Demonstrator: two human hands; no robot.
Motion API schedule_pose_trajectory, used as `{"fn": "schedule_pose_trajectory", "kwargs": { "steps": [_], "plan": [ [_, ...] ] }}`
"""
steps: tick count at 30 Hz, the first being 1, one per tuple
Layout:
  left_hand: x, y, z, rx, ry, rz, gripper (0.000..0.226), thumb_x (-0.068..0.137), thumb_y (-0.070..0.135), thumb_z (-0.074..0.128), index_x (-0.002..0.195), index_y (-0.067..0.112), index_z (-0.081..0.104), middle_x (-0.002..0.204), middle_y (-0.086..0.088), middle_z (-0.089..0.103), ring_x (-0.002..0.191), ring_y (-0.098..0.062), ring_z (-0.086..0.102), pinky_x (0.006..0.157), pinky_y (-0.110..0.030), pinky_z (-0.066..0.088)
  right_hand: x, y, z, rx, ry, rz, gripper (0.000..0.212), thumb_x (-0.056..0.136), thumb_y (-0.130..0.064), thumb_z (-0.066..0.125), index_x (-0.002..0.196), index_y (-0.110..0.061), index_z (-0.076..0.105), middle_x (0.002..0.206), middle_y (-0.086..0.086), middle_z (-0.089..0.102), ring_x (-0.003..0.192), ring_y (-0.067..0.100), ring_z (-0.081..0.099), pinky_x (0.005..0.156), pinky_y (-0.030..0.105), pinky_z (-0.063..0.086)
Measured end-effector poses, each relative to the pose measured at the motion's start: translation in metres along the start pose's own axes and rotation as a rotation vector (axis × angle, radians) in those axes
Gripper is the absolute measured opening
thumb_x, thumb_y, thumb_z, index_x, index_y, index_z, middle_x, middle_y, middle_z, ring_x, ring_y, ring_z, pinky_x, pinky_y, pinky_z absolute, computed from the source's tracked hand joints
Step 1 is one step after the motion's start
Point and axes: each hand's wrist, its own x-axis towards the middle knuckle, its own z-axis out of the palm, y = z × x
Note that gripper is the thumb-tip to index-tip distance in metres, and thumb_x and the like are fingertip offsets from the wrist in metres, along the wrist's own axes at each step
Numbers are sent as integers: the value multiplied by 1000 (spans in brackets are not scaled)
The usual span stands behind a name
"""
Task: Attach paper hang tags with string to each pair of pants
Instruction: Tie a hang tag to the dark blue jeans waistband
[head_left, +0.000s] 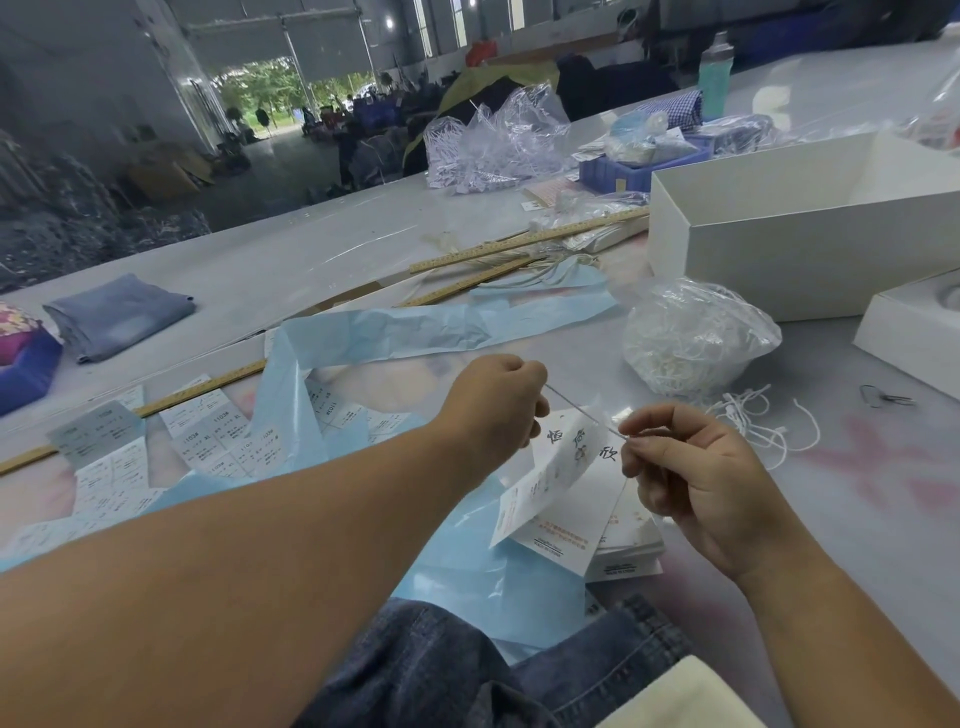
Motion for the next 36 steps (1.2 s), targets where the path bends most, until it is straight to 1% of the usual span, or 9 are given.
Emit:
{"fn": "schedule_pose_trajectory", "kwargs": {
  "steps": [5,10,13,16,21,24,27,33,36],
  "plan": [
    [5,-2,-2,-56,67,-18,21,104,21,43,95,12,60,81,1,66,62,-12,57,53,-20,52,0,-1,-2,27,3,14,40,90,9,44,78,-13,76,67,13,64,44,15,47,42,21,38],
    [3,10,-9,-205,23,-52,15,102,12,43,98,11,58,83,-4,70,66,-17,62,57,-27,58,-2,-6,4,-37,27,11,43,91,11,43,75,-13,75,68,13,65,46,16,47,42,21,40],
    [-6,27,-12,-360,-77,-72,20,100,9,43,91,6,60,68,-5,71,60,-18,62,60,-30,59,-6,-18,9,-67,38,-19,36,91,9,46,78,-11,72,70,14,65,50,18,48,44,23,41],
    [-22,53,-23,-446,-171,-31,25,95,9,41,75,8,57,62,-5,68,53,-15,57,53,-23,52,-16,-38,20,-80,-36,-110,24,89,-2,54,80,-11,74,71,15,65,52,18,49,46,24,42],
    [-61,97,-62,-245,-293,120,25,94,11,41,73,13,53,62,-1,64,53,-13,54,56,-23,46,-37,-92,61,-171,-85,-276,13,77,-18,61,73,-14,73,60,7,61,44,11,41,41,18,32],
    [-99,113,-94,-182,-314,197,22,92,9,44,74,14,56,66,0,63,59,-13,55,60,-26,46,-54,-135,95,-409,-50,-432,13,75,-31,68,79,-18,70,57,-5,60,46,2,46,43,12,35],
    [-146,119,-128,-138,-239,292,23,90,6,53,72,16,64,72,-1,61,61,-13,54,60,-25,45,-76,-166,135,-578,-139,-545,25,79,-41,75,90,-20,67,55,-9,55,45,2,42,41,13,32],
    [-241,95,-190,-90,30,307,18,90,9,62,74,16,68,68,2,59,59,-14,51,60,-26,43,-123,-183,219,-667,-303,-607,14,87,-36,68,80,-24,71,41,-12,41,37,3,31,38,14,24],
    [-283,73,-217,-86,106,285,18,89,10,65,73,16,69,65,3,60,57,-13,53,60,-27,43,-148,-185,253,-694,-406,-601,16,89,-30,67,77,-20,71,37,-13,42,31,4,34,34,10,23]
  ]
}}
